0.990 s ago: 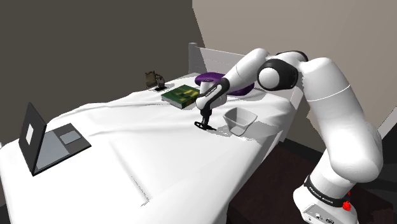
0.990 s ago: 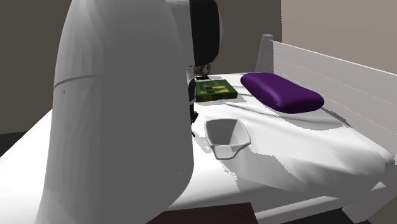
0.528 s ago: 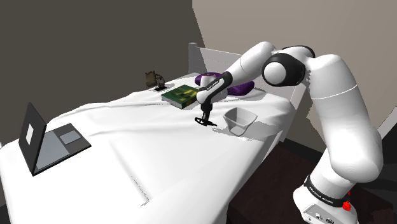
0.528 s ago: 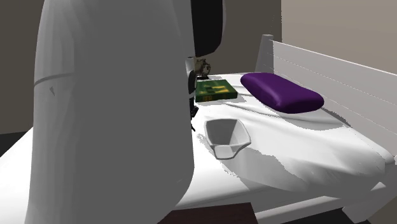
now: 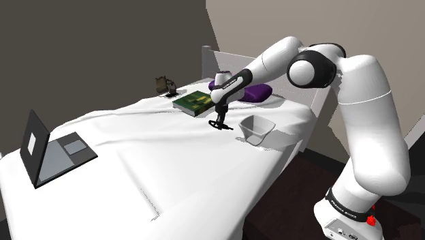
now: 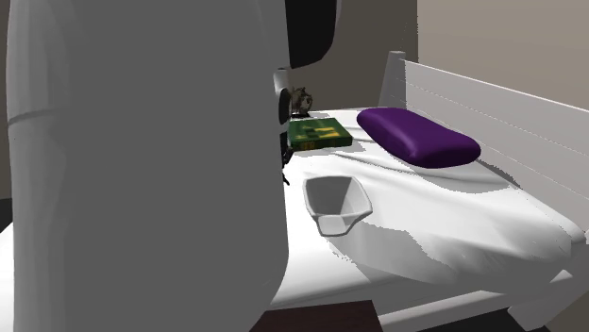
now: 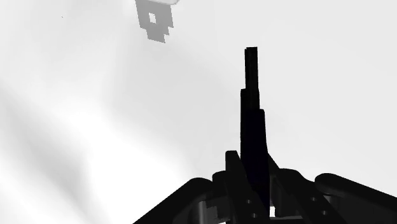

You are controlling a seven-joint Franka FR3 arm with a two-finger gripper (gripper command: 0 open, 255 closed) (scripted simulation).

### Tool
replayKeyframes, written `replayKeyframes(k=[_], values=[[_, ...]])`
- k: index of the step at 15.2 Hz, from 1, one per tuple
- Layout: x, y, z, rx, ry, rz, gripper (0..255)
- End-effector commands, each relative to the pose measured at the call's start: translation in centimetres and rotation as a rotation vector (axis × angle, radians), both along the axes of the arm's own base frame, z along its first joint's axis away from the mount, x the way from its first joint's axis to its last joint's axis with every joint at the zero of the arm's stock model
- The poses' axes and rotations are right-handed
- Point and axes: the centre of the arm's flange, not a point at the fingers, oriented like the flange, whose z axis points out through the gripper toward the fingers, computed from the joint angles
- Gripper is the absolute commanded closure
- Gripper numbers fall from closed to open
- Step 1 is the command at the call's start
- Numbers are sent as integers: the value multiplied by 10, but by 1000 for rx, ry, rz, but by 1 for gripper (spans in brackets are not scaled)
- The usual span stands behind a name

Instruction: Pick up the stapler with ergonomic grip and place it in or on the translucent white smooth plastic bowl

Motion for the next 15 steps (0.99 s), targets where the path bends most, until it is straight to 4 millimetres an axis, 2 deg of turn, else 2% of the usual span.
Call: replayKeyframes(k=[1, 15], values=[[0, 0, 10, 0, 0, 0, 255], [0, 0, 84, 0, 0, 0, 255]])
